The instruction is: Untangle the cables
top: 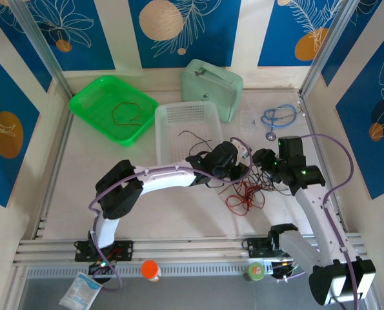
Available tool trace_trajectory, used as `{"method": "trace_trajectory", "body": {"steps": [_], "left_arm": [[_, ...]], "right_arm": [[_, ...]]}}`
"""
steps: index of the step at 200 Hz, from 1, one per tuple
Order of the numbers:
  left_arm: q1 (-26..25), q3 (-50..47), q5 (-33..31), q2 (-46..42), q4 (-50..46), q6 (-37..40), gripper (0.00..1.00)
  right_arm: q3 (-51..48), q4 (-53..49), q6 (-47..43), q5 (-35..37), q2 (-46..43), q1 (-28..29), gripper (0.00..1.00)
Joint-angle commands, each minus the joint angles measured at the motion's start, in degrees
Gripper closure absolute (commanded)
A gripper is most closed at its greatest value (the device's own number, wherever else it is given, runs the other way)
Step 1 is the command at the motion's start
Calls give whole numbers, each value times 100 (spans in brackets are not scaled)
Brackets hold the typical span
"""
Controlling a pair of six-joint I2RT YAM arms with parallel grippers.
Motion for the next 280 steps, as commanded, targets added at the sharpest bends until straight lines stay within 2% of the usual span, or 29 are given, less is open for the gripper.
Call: {"method": "trace_trajectory", "body": {"steps": [1,37,156,192,244,265,274,280], "left_arm": [[8,151,146,-35,-138,11,100],[10,155,130,-30,-166,21,100],[7,258,102,-8,-163,39,100],[6,278,122,-12,-166,39,100],[4,226,167,-33,-133,39,100],[8,209,289,-47,-74,61,100],[3,195,350,-46,-41,74,93],[8,177,378,-49,-9,82,85]], "right_arm": [[174,263,-220,494,54,29,54],[230,376,-151,334,138,24,72],[257,209,105,284,59,130,76],[275,193,127,361,59,134,86],[315,255,117,451,116,128,89],[330,326,110,421,162,131,100],[363,340,95,391,190,135,100],[400,349,79,362,202,138,100]]}}
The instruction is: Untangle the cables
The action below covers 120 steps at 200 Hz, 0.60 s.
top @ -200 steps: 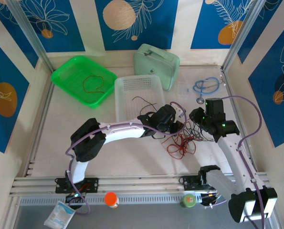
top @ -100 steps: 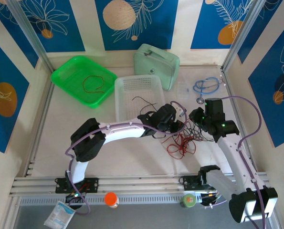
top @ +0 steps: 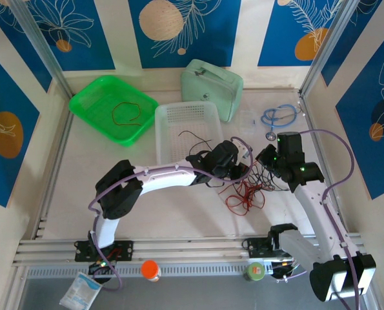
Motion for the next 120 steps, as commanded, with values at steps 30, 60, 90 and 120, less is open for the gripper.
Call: {"method": "trace_trajectory", "body": {"steps": [30,60,90,120], "left_arm": [[7,-15,315,-124,118,149,39],[8,-145,261,-363,51,308,18],[6,-302,128,-733,-60,501,12],[8,-424,-61,-1023,-144,657,13]], "right_arm": [[570,-1,-170,-57,42,58,100],[1220,-239,-417,-107,1,36,100],[1975,-510,-622,-277,8,-7,100],[2719,-812,-750,-374,16,-33,100]]}}
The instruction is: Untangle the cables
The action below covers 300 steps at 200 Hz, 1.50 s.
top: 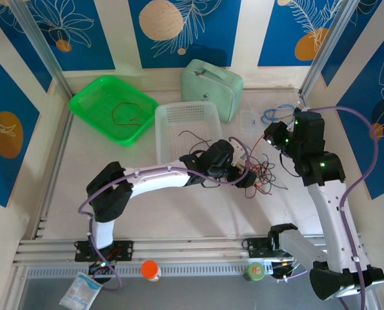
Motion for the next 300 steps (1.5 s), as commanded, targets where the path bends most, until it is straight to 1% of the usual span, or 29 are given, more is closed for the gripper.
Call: {"method": "trace_trajectory", "body": {"steps": [1,28,54,78,130,152,157,163,171,182,188,193,199,219,232,246,266,283,300], "left_arm": [[12,-90,-200,-424,-56,260,13],[8,-56,-294,-383,-63,273,17],[8,8,-200,-205,49,164,23],[7,106,-49,-30,162,40,28],[8,527,96,434,261,-71,29],[13,813,98,705,273,-79,32],[6,868,84,756,282,-75,35],[12,929,50,841,291,-82,43],[16,1008,18,941,295,-110,54],[15,1080,11,1066,295,-135,75],[12,1091,9,1124,310,-172,84],[17,1105,9,1159,314,-208,90],[11,1101,15,1203,324,-241,93],[12,1042,17,1282,322,-345,93],[17,957,35,1280,364,-389,92],[16,850,44,1255,408,-422,88],[17,724,-8,1203,440,-449,87],[17,701,-57,1217,387,-453,91],[13,740,-91,1278,340,-488,98]], "right_arm": [[528,-332,-234,-212,-58,-42,100],[1036,-533,-255,-377,-58,-57,100],[1476,-672,-269,-523,-32,-84,100],[1849,-851,-348,-470,20,-98,100],[2115,-973,-349,-506,-32,-151,100],[2260,-1029,-349,-532,-35,-169,100],[2300,-1037,-349,-530,-40,-169,100],[2352,-1051,-362,-518,-41,-178,100],[2433,-1080,-382,-479,-34,-185,100],[2565,-1104,-428,-385,-24,-207,100],[2649,-1123,-464,-321,-11,-219,100],[2730,-1142,-497,-256,1,-229,100],[2825,-1160,-536,-171,17,-247,100],[3135,-1136,-665,110,62,-307,100],[3380,-1121,-763,289,129,-347,100],[3609,-1105,-860,439,202,-363,100],[3868,-1036,-974,602,274,-381,100],[4144,-1021,-1094,725,365,-391,100],[4509,-1051,-1228,818,517,-392,100]]}}
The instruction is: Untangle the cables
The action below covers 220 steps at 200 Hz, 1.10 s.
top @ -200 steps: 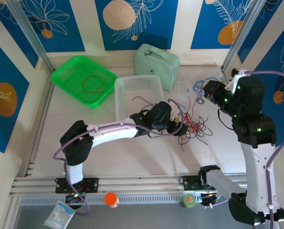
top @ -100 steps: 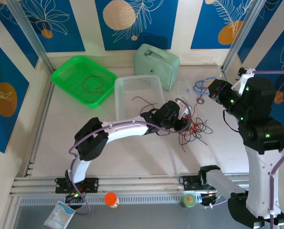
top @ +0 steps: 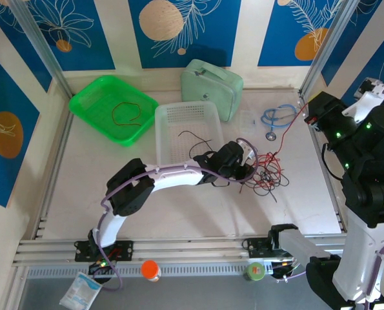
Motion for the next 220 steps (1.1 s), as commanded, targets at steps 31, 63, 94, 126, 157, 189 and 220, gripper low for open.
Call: {"method": "trace_trajectory", "body": {"steps": [31,63,94,126,157,189,220], "left_arm": [[17,110,-272,210,-117,-221,100],[8,291,-85,226,-177,-251,92],[6,630,96,-46,-580,63,41],[-1,1710,-415,-168,-2348,599,25],[-1,2247,-851,-362,-3693,846,20],[-38,1747,-796,-886,-3701,1099,19],[-70,1305,-238,-1214,-2961,1429,19]], "right_arm": [[1127,93,-497,449,456,-31,100],[1118,64,-569,480,487,-32,100],[175,297,-530,490,99,-38,100],[-210,379,-573,642,-104,-59,100],[4,344,-730,815,-69,-70,100],[155,353,-789,893,-14,-72,100],[414,292,-663,621,149,-72,100]]}}
